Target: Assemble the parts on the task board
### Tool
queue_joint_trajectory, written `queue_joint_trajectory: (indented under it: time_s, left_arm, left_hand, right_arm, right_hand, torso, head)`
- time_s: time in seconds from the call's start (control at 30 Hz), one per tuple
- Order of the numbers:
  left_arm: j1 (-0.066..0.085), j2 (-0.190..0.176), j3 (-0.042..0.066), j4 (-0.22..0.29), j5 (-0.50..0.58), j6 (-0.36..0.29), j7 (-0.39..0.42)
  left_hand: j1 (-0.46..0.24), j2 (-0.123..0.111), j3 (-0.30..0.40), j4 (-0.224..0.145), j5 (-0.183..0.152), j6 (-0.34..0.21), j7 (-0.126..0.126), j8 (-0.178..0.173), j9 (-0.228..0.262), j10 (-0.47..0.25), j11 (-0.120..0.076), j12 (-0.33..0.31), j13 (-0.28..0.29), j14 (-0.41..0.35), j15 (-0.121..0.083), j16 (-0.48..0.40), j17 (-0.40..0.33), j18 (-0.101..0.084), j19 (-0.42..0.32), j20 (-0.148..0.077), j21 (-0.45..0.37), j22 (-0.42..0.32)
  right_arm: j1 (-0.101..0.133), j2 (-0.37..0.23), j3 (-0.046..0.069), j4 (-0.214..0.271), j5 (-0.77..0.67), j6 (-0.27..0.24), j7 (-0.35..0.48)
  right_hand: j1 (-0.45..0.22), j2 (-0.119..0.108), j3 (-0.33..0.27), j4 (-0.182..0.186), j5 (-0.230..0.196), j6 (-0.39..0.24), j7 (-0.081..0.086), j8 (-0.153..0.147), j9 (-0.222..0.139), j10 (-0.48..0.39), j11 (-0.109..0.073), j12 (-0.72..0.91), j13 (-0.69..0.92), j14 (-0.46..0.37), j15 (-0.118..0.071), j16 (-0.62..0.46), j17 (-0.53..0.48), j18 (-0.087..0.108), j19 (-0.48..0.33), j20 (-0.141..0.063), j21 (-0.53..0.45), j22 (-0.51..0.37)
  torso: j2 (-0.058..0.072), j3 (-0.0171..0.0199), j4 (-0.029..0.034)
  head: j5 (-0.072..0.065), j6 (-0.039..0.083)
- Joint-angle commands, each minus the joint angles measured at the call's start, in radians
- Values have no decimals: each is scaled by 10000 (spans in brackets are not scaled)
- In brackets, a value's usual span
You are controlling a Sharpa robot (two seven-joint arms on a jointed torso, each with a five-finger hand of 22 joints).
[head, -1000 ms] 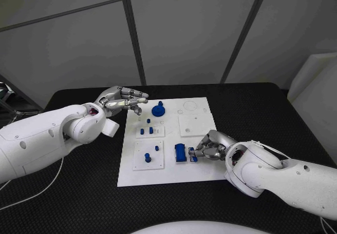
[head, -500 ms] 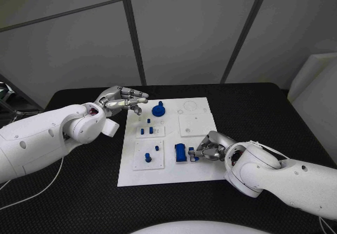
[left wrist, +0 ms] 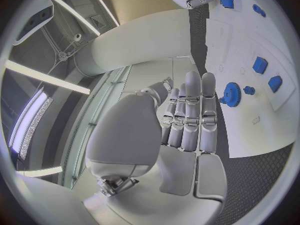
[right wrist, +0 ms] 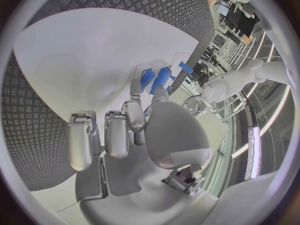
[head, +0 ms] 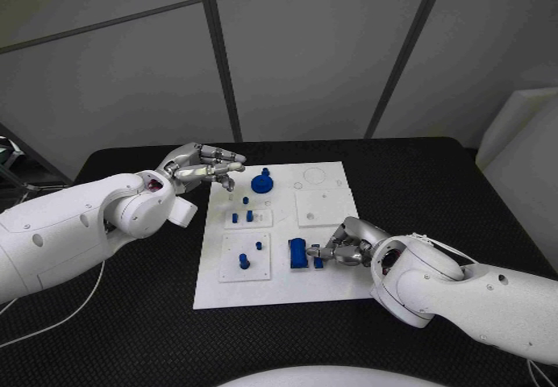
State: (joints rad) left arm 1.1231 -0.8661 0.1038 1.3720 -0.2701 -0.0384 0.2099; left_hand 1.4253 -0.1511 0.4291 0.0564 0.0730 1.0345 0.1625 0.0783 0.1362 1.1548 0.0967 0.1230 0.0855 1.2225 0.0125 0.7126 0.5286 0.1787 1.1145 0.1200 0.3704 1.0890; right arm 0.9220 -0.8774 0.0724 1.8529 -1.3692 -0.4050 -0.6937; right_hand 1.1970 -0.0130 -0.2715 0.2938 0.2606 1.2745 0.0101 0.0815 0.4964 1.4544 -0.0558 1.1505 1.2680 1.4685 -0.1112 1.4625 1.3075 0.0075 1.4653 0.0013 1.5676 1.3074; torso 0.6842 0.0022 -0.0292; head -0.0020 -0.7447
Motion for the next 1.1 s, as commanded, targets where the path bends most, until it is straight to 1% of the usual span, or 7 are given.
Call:
queue_joint_trajectory:
  time_s: [0.03,0.37,0.53,0.6,0.67,0.73,1.1]
  left_arm:
    - [14,6,7,12,51,132,2]
    - [13,1,7,-1,51,137,-13]
    - [12,10,7,-15,51,146,-22]
    - [12,14,7,-22,51,146,-23]
    - [11,18,7,-27,51,148,-24]
    - [11,23,7,-32,51,151,-24]
    - [10,36,6,-61,51,157,-42]
  left_hand:
    - [-87,16,-7,-62,48,9,63,-35,9,-35,65,-49,12,-9,75,-40,-16,28,-20,33,-61,-9]
    - [-93,16,-9,-60,48,7,64,-37,9,-37,67,-50,12,-10,76,-43,-16,28,-20,33,-64,-12]
    - [-94,15,-10,-62,48,5,65,-40,10,-40,68,-51,12,-12,77,-47,-16,27,-20,34,-68,-14]
    - [-94,15,-10,-62,48,5,65,-40,10,-40,68,-51,12,-12,77,-47,-16,27,-20,34,-68,-14]
    - [-94,15,-10,-62,48,5,65,-40,10,-40,68,-51,12,-12,77,-47,-16,27,-20,34,-68,-14]
    - [-94,15,-10,-62,48,5,65,-40,10,-40,68,-51,12,-12,77,-47,-16,27,-20,34,-68,-14]
    - [-94,15,-10,-62,48,5,65,-40,10,-40,68,-51,12,-12,77,-47,-16,27,-20,34,-68,-14]
  right_arm:
    - [8,-12,0,66,-118,29,225]
    - [7,-223,0,169,-286,139,214]
    - [7,-367,-1,203,-353,379,253]
    - [7,-409,-1,219,-371,483,293]
    - [7,-431,-1,235,-380,552,331]
    - [7,-441,-1,251,-404,601,374]
    - [6,-444,-2,170,-476,720,460]
  right_hand:
    - [-202,-38,132,6,-40,83,6,56,47,7,-17,46,12,671,-67,-17,1006,-75,1054,-66,32,2634]
    - [-226,-107,326,-21,-38,117,-14,61,120,18,-31,70,34,676,-76,-5,1027,-75,1054,-75,32,2634]
    - [392,-298,574,-190,-85,83,-15,27,229,-1,-37,23,14,670,-88,-22,1009,-75,1054,-89,32,2634]
    - [679,-370,637,-307,-205,70,-13,14,271,-9,-36,6,7,668,-88,-29,1004,-75,1054,-90,32,2634]
    - [919,-369,686,-415,-744,71,-4,7,326,-12,-30,-5,6,667,-87,-31,1006,-75,1054,-92,32,2634]
    - [1057,-371,704,-498,-954,63,-1,-3,361,-13,-28,-10,7,667,-82,-31,1008,-75,1054,-89,32,2634]
    - [1138,-378,701,-559,-1067,67,0,-8,394,-12,-26,-13,7,670,-80,-24,1021,-75,1054,-85,32,2634]
  torso:
    - [-4,2,0]
    - [-10,4,1]
    - [-15,4,-4]
    - [-10,4,-1]
    - [-4,4,2]
    - [0,7,5]
    - [11,5,2]
  head:
    - [-9,-3]
    - [-5,0]
    - [-10,10]
    - [-15,18]
    - [-17,20]
    - [-18,23]
    - [0,-7]
